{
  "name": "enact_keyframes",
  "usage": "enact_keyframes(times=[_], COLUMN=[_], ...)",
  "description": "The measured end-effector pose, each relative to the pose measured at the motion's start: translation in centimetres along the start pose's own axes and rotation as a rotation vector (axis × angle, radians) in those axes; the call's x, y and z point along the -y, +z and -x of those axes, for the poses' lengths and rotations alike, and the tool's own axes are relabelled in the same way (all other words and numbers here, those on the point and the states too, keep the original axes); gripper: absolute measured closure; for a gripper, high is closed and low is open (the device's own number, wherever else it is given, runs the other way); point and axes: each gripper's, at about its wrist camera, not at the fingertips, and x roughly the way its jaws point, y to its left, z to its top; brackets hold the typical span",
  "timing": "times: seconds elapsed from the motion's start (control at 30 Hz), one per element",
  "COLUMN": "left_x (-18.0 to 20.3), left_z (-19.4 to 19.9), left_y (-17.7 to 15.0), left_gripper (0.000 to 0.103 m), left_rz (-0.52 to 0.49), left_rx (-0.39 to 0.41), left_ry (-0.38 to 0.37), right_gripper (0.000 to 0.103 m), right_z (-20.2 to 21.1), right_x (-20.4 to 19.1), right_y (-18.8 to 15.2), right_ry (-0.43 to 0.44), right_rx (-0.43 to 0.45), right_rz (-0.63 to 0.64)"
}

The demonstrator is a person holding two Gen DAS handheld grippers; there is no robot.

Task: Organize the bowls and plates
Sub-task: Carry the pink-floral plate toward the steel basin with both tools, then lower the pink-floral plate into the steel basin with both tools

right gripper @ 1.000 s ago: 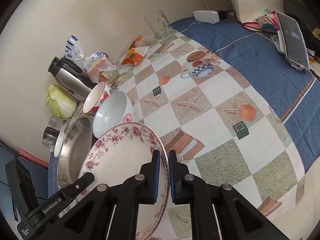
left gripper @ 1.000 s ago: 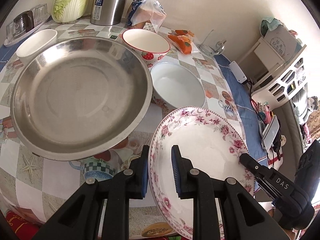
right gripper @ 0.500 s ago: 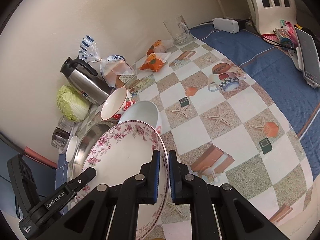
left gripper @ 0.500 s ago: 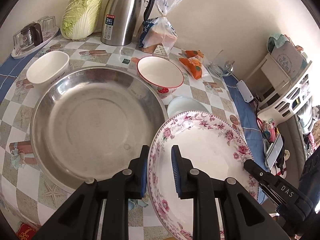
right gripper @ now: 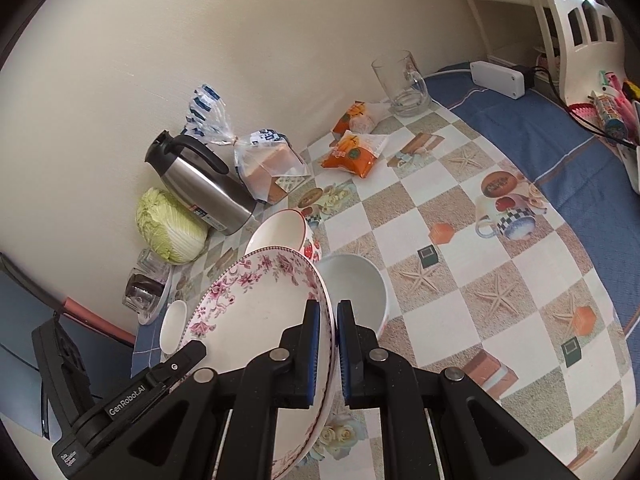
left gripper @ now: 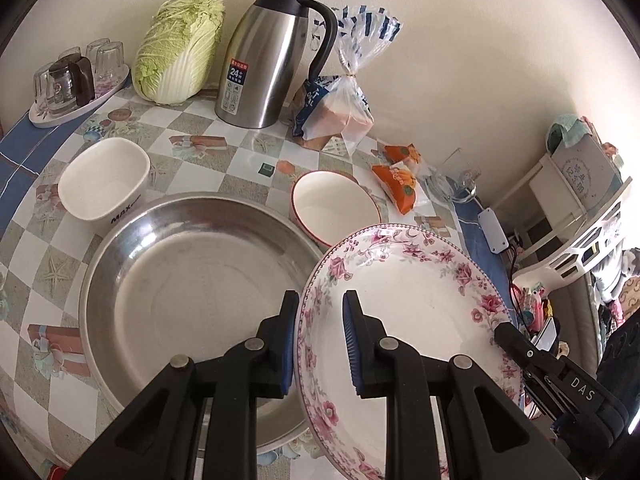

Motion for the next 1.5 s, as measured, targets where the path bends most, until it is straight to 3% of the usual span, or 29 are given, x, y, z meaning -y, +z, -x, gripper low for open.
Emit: enact_keyframes(times=[0.37,0.67,1.5], left_x=[-1.9,-3.7,-12.4], left_z=[-0.1,-0.1,3.5], left_y=[2.7,4.2,4.9], left_gripper=[0.081,0.081,0.081], left_rz=[0.05,0.096,0.277], left_rx=[0.046,0.075,0.141], left_ry=[0.001,-0.001,0.048], right_gripper=[0.093,0.093,0.093], right_z=[-1.5,-4.0,-7.4], right_x=[-3.2,-4.5,-11.0], right_y=[1.8,1.9,-1.4], right_ry=[0.048,0.064,0.183], right_rx=[0.033,0.007,-0.062], right_rz=[0.047,0.068,0.124])
